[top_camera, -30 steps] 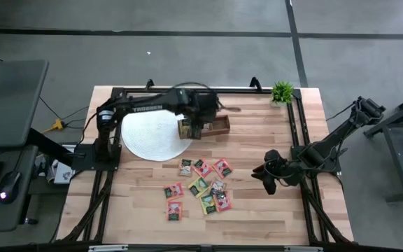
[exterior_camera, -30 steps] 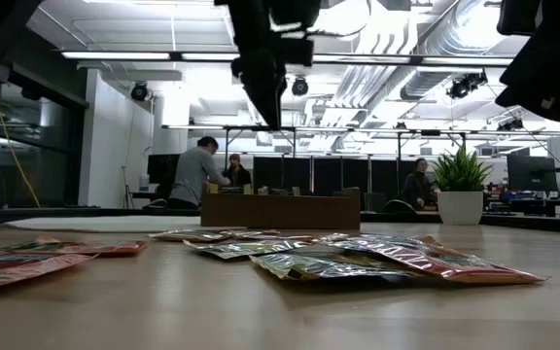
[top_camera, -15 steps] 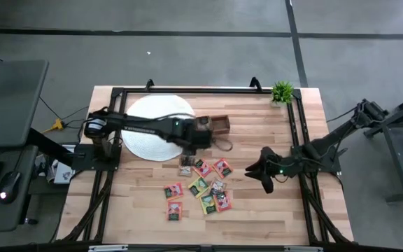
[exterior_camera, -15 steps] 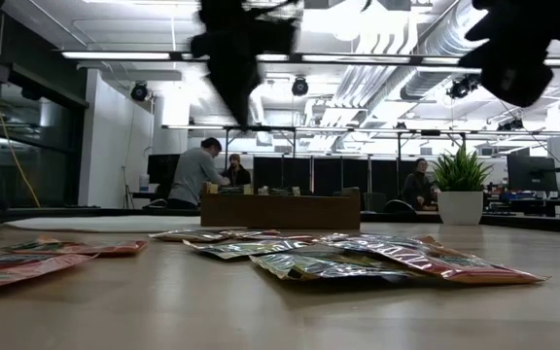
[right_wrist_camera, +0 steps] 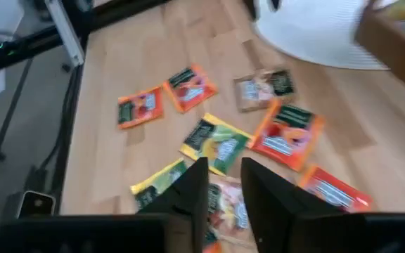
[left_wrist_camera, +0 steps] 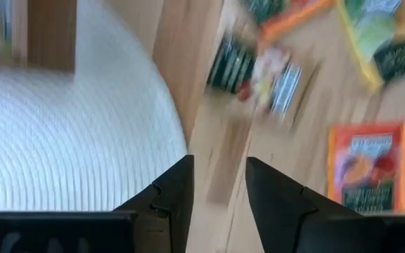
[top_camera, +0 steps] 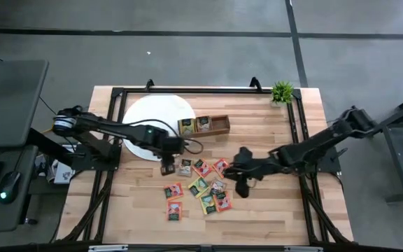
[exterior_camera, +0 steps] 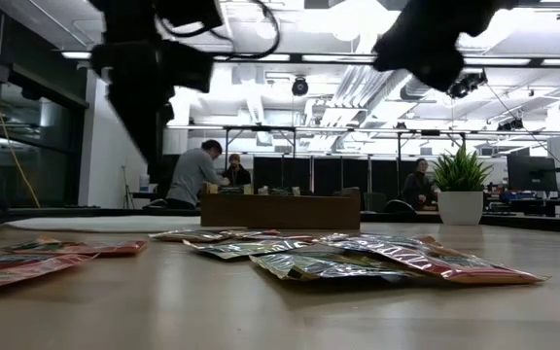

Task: Pick & Place Tea
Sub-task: Put the brown tea bag into the middle compartment of the wooden organizer

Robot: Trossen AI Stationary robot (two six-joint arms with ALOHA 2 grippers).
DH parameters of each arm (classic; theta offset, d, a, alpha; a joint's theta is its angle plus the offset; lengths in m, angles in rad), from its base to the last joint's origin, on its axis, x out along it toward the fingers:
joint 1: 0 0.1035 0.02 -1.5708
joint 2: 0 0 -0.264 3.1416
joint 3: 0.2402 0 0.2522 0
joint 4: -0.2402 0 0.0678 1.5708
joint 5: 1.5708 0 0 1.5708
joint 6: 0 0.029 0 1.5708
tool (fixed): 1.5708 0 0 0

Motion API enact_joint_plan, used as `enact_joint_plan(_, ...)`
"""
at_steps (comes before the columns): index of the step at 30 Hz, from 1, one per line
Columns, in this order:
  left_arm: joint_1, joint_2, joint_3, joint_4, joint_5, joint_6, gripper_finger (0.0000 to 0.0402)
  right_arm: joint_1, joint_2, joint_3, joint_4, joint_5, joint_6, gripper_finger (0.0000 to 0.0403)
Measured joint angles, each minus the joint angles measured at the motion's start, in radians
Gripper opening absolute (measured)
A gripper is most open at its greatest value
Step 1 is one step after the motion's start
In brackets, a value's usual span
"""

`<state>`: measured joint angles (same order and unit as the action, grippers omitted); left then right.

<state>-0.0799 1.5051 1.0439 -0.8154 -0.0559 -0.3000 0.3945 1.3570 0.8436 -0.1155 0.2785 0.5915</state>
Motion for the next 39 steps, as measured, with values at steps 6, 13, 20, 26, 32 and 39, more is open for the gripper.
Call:
enact_joint_plan(6,0.0,-0.087,-0.146,0.16,0.055,-0.041,0.0127,-0.073,0.211,0.178,-0.038,-0.107,-0.084,0.0006)
enact_joint_plan(13,-0.003,-0.194,-0.302,0.227,0.107,-0.074,0.0127,-0.156,0.437,0.372,-0.038,-0.179,-0.094,0.0003)
enact_joint_plan(20,-0.007,-0.204,-0.385,0.389,0.122,-0.097,0.0127,-0.213,0.61,0.527,-0.066,-0.23,-0.102,0.0001)
enact_joint_plan(26,-0.006,-0.215,-0.443,0.416,0.129,-0.09,0.0127,-0.22,0.7,0.581,-0.054,-0.239,-0.094,0.0001)
enact_joint_plan(32,-0.006,-0.211,-0.459,0.477,0.13,-0.058,0.0127,-0.223,0.729,0.577,-0.062,-0.218,-0.076,0.0)
enact_joint_plan(39,-0.006,-0.212,-0.458,0.484,0.128,-0.019,0.0127,-0.241,0.756,0.578,-0.047,-0.183,-0.077,0.0)
